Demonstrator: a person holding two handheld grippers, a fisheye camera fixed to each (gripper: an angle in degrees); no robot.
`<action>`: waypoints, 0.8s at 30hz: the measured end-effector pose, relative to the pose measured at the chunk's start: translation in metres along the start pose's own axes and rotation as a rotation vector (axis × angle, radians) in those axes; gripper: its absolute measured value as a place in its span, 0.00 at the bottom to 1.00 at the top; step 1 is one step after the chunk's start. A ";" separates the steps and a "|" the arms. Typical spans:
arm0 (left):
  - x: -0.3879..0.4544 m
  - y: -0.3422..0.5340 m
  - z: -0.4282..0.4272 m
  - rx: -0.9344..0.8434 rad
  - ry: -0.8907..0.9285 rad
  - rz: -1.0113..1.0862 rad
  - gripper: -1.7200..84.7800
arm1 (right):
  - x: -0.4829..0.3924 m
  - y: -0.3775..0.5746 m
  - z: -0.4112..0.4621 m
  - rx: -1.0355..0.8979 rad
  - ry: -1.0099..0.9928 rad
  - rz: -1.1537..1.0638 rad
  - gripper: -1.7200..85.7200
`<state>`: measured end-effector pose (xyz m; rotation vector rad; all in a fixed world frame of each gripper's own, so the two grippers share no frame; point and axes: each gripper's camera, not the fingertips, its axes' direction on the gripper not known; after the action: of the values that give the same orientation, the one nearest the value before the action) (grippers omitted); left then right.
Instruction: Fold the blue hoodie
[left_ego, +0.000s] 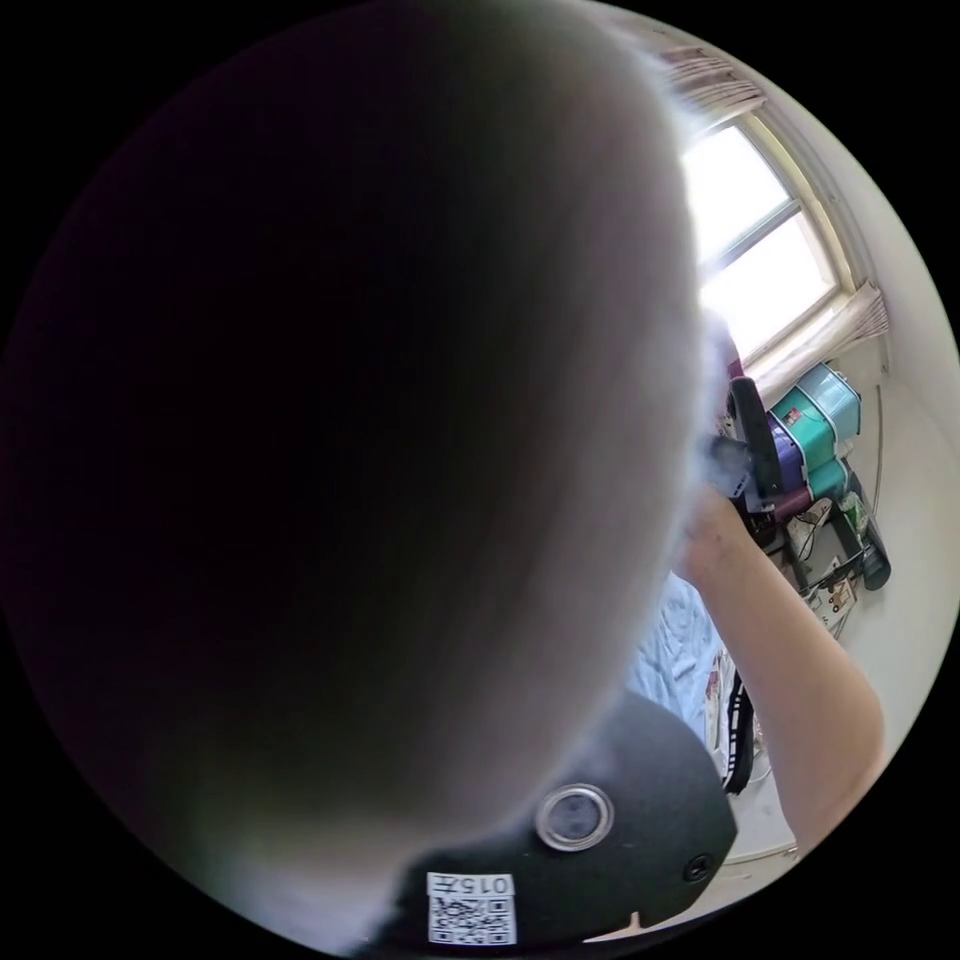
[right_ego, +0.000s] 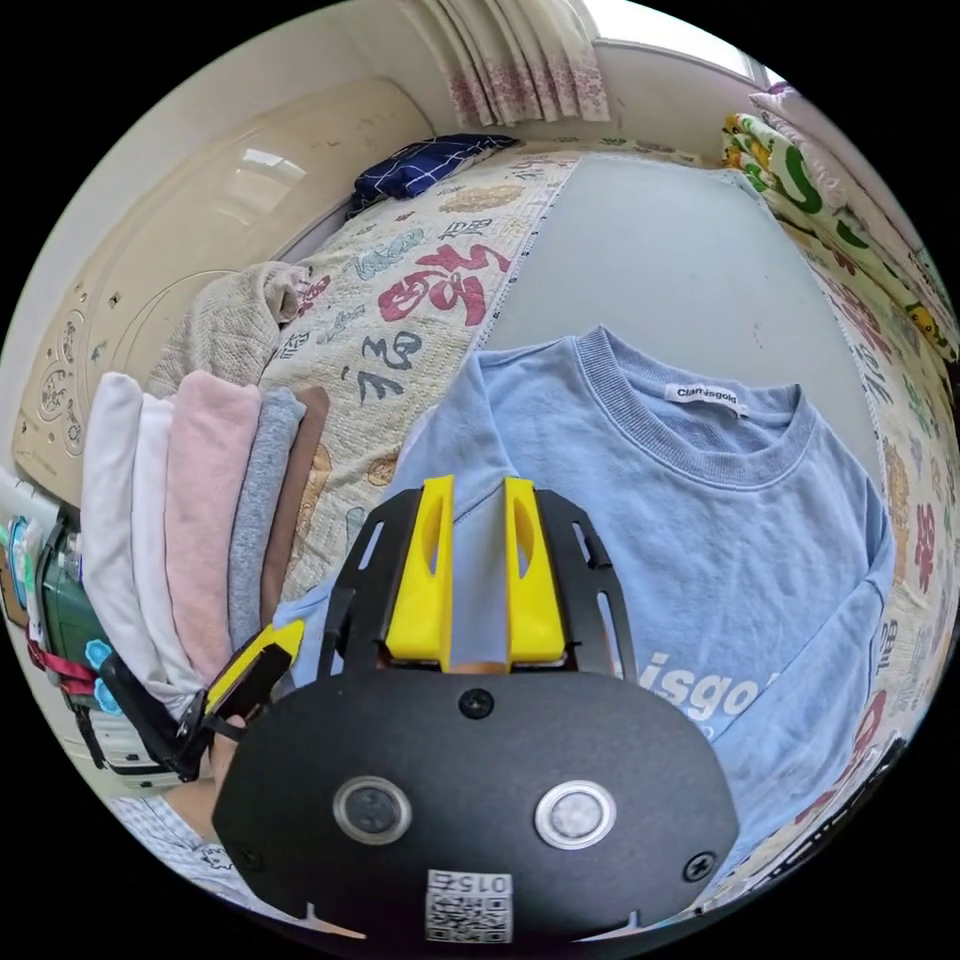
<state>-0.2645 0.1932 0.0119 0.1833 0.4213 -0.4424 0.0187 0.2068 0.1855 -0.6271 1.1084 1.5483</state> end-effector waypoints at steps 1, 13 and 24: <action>0.000 -0.001 0.001 -0.006 0.003 -0.002 0.18 | 0.004 0.002 0.001 0.010 -0.009 0.021 0.12; 0.003 -0.008 -0.002 0.000 0.034 -0.002 0.16 | -0.009 0.009 0.012 -0.040 0.066 -0.067 0.04; 0.014 -0.013 -0.008 0.068 -0.119 0.031 0.12 | -0.018 -0.004 0.011 -0.048 0.096 -0.050 0.05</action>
<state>-0.2615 0.1789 -0.0028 0.2282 0.2866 -0.4349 0.0287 0.2085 0.2040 -0.7632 1.1212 1.5185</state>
